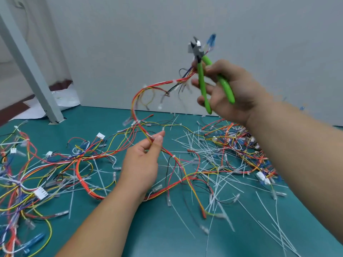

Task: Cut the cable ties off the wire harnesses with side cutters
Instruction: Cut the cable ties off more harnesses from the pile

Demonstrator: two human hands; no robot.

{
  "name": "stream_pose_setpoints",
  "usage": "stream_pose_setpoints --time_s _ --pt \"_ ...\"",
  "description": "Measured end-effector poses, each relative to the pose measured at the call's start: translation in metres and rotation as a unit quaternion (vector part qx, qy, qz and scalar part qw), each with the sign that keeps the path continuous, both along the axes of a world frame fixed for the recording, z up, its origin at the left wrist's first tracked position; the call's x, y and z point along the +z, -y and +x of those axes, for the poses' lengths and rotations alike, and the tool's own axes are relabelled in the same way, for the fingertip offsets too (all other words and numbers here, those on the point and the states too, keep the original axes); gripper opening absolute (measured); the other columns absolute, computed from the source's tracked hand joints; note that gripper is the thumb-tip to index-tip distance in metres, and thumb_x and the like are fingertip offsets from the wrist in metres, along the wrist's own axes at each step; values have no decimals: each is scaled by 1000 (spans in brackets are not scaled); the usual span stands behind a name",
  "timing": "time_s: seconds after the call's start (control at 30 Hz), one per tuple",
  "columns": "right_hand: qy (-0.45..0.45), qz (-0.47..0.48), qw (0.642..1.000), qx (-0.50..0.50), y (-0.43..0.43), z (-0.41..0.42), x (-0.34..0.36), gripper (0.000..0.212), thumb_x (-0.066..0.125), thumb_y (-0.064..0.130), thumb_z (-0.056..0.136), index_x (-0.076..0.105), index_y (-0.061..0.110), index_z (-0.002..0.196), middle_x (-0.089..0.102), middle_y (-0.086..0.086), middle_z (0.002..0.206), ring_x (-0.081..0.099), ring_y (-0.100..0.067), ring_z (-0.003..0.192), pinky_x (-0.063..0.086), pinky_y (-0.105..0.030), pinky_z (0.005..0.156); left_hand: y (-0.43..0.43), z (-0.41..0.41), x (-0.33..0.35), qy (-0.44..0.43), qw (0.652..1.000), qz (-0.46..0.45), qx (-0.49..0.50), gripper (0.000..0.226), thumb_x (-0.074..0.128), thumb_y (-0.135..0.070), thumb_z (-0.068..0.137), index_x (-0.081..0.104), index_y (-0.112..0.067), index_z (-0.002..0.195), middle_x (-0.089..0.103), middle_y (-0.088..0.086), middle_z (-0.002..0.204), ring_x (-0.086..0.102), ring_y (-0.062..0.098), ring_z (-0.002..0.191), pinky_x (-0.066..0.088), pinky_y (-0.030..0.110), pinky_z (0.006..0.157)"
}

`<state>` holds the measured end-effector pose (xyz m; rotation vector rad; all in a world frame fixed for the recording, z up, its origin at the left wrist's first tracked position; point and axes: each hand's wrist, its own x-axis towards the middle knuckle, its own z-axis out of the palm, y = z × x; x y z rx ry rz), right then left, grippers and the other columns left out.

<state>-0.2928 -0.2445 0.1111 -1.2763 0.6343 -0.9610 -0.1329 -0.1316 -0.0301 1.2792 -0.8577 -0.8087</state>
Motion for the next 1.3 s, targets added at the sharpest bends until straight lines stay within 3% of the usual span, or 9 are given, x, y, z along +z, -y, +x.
stream_pose_setpoints --time_s 0.13,0.33,0.5,0.57,0.67,0.83,0.93,1.03,1.3 --pt "71 55 993 78 -23 12 -27 33 57 21 87 64 19 120 60 7 121 60 -12 99 38 -31 67 2 2 -1 -52 997 -30 47 15 59 -27 102 74 -24 100 67 -10 65 59 3 59 43 16 53" --pt "70 35 997 15 -20 7 -29 21 54 19 92 67 22 109 64 12 113 58 -12 96 37 -29 66 3 1 1 -145 987 -67 -17 13 55 -14 103 68 -17 102 77 -2 99 76 15 94 55 18 64" --pt "81 -30 993 -84 8 -20 14 15 50 21 97 64 25 100 62 14 87 58 -7 81 35 -29 64 2 -1 -10 107 992 13 -69 37 70 -20 94 62 -30 129 72 -18 108 65 -2 89 47 8 72" --pt "70 -53 986 -142 25 -36 29 9 53 21 98 61 25 95 60 11 78 57 -6 75 35 -28 61 -1 -2 -15 264 954 95 -102 71 76 -42 87 42 -37 150 63 -23 115 59 -2 97 44 9 81" --pt "72 -65 966 -240 52 -64 42 13 58 20 96 57 23 83 51 6 69 51 -7 61 31 -26 56 -7 -3 -20 465 856 143 -174 72 69 -70 79 51 -41 143 55 -22 118 52 6 115 43 33 104" --pt "-84 -60 928 -359 88 -114 29 12 65 22 90 58 22 81 56 3 75 55 -8 65 34 -26 56 -8 1 -18 491 839 142 -189 47 63 -64 88 64 -39 128 55 -22 116 51 7 116 43 35 105" --pt "-263 -35 907 -325 88 -122 -4 6 68 20 91 63 16 92 59 -10 98 56 -15 77 36 -31 58 -9 1 -17 497 833 138 -199 25 63 -57 91 69 -44 112 54 -23 111 50 6 112 43 34 101" --pt "-296 -2 928 -227 54 -105 -34 29 68 21 92 66 3 115 63 -11 90 58 -12 63 35 -31 55 -9 -2 -16 502 830 137 -200 13 67 -57 88 67 -47 96 55 -21 103 50 6 106 44 36 99" --pt "-353 40 932 -67 -62 -57 -91 28 74 31 62 69 11 83 60 -8 76 58 -18 67 33 -27 53 -6 -6 -21 433 893 68 -103 8 66 -40 93 60 -37 89 55 -15 88 51 -5 79 33 11 64"
